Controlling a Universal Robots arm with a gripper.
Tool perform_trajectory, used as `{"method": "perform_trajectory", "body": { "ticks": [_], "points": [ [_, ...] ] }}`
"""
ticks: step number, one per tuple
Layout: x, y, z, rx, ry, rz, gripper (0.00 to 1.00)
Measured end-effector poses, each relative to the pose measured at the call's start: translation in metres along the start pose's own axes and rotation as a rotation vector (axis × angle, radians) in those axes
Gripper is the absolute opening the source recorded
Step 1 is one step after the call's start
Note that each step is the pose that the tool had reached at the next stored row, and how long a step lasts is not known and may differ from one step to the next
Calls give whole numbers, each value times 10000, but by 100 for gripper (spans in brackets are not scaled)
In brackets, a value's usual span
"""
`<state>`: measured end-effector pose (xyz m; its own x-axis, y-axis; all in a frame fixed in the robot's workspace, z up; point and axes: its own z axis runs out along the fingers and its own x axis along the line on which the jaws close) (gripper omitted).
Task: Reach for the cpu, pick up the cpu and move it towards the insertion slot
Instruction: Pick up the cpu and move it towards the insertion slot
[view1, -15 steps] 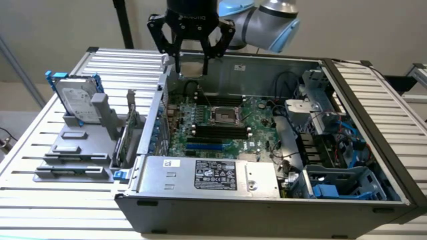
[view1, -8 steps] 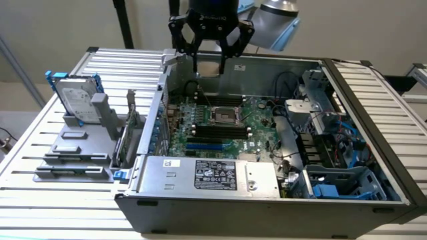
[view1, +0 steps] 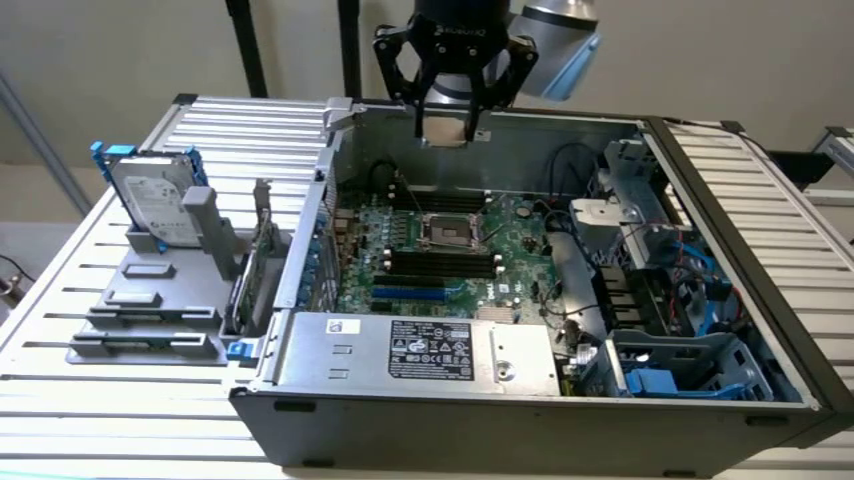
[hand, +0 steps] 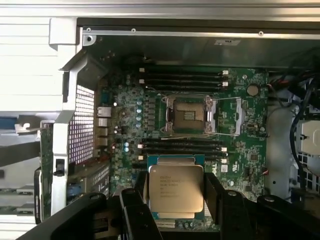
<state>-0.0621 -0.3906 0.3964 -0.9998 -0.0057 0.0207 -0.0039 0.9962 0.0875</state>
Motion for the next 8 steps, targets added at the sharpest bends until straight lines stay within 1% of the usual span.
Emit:
{"method": "perform_trajectory", "body": {
  "ticks": [4, 8],
  "points": [
    [-77, 134, 16, 1, 0, 1, 55],
    [-126, 277, 32, 0, -1, 0, 55]
  ]
}}
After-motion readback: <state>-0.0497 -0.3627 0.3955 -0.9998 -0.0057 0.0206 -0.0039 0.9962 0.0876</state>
